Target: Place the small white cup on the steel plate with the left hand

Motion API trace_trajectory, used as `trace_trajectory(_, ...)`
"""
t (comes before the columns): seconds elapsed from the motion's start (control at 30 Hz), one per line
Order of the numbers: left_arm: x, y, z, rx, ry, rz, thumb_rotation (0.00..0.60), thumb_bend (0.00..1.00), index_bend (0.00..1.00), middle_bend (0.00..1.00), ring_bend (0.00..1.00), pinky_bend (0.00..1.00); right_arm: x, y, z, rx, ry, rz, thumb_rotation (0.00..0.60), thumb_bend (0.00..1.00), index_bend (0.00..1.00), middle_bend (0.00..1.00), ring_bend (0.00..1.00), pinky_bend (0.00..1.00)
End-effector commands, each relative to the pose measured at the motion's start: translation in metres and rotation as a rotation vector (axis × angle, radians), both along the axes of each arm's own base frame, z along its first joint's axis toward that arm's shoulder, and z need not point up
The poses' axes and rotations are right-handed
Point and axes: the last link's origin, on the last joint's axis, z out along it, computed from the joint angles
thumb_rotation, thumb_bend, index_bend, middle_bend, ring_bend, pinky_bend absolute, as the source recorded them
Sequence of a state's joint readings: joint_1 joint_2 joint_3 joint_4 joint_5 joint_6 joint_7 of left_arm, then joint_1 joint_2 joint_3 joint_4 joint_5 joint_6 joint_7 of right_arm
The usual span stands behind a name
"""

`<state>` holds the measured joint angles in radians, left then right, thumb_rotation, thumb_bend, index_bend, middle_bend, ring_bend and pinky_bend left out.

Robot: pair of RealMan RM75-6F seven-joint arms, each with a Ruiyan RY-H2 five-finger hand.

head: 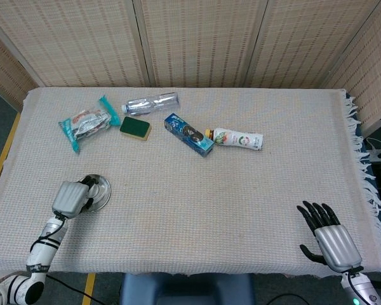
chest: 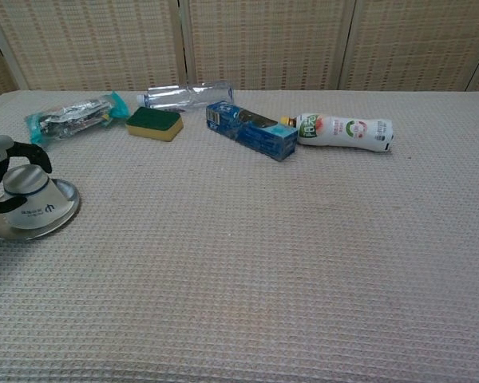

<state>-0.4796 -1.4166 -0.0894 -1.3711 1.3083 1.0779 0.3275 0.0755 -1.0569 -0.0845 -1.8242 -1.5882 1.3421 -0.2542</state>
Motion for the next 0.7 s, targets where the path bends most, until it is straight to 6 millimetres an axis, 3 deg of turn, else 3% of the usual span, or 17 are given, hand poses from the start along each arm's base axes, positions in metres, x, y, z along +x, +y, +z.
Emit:
trace_trajectory(0.03,0.001,0.003,0.004,0.029,0.023,-0.033,0.600,0.43,0.50,0.68,0.58,0.74,0.000,0.000,0.001,-0.001,-0.001,0.000,0.526,0.19,0.00,0.00,0.00,0.00)
trace_trajectory(0.43,-0.024,0.017,0.015,0.166,0.176,0.026,0.600,0.43,0.51,0.69,0.59,0.74,0.001,0.001,0.001,-0.001,-0.002,0.003,0.527,0.19,0.00,0.00,0.00,0.00)
trace_trajectory(0.7,-0.014,0.007,0.012,0.062,0.057,0.048,0.600,0.43,0.51,0.69,0.59,0.74,0.001,0.002,0.001,-0.002,-0.003,0.002,0.527,0.19,0.00,0.00,0.00,0.00)
